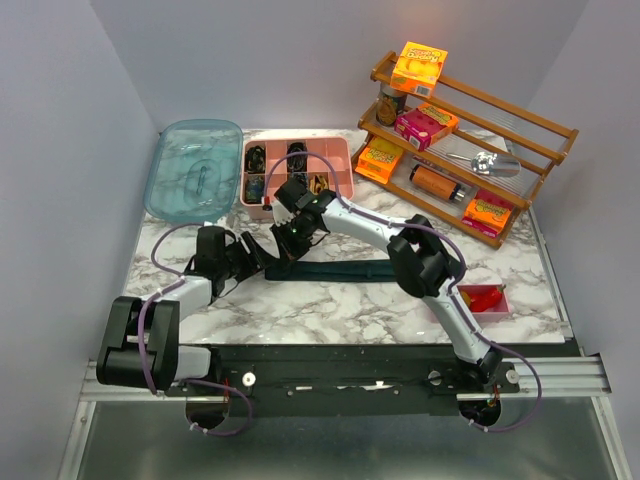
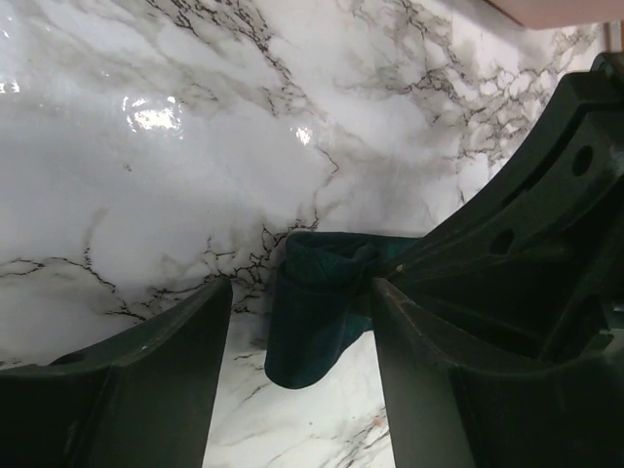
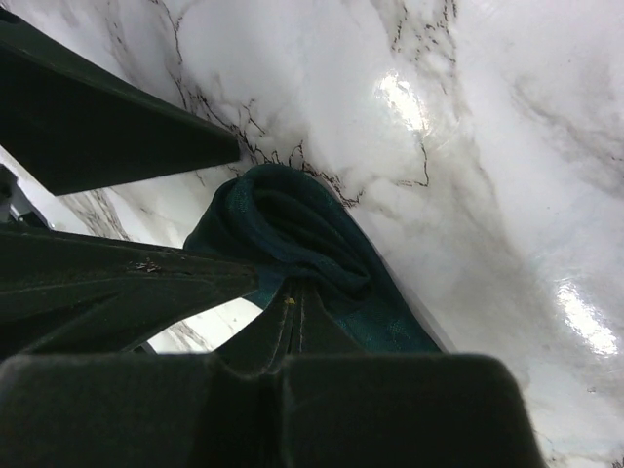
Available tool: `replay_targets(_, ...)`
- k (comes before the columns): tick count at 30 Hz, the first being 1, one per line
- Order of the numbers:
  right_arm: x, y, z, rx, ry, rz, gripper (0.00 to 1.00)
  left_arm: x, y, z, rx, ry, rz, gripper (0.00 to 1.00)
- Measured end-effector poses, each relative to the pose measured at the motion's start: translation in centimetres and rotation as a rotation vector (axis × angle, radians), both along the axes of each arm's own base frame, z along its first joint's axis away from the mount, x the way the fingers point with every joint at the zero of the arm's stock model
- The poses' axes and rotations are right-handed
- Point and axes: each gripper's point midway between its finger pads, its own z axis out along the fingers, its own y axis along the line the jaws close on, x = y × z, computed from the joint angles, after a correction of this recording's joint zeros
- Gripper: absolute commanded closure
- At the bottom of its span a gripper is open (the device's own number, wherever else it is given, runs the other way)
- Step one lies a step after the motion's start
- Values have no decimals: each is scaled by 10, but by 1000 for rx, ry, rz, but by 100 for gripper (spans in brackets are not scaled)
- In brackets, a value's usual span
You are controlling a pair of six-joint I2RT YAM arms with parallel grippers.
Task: Roll the ties
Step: Roll the tie at the center of the board.
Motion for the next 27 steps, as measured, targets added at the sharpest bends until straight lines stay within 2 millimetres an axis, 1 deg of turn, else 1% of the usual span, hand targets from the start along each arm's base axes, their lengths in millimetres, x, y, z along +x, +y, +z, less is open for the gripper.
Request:
replay_targets(1,0,0,0,0,0,-1,99,0,-1,-1,-6,-6,-5,41)
replay_targets(5,3,-2,0,3,4,-6,99,-3,-4,-5,-23,-23,-17,49)
replay_targets(7,3,-3,1,5,7,-7,99,-3,-6,-6,-33,-31,-22,56)
replay_targets(9,4,-3,1,8,12,-8,99,-4,-7,-7,-42,-37,-24,60)
replay_targets(10,4,-3,1,11,15,-7,99,-4,-7,-7,-45,-41,-24,64)
replay_targets(12,4,-3,2,15,20,-6,99,-4,-8,-8,-51,-46,-24,69)
replay_targets(13,4,-3,2,17,21,-5,99,-4,-8,-8,-52,-50,-26,76)
replay_targets(15,4,-3,2,20,23,-4,99,-3,-8,-7,-56,-55,-27,86)
replay_targets(16,4,-3,2,22,23,-3,99,-3,-9,-6,-56,-59,-31,89)
replay_targets(19,5,-3,2,22,23,-5,99,-2,-10,-5,-56,-62,-38,93)
replay_targets(24,8,-5,2,22,23,-13,99,2,-10,-1,-35,-56,-57,96)
replay_targets(27,10,-7,3,18,17,-16,99,2,-9,5,2,-58,-66,98)
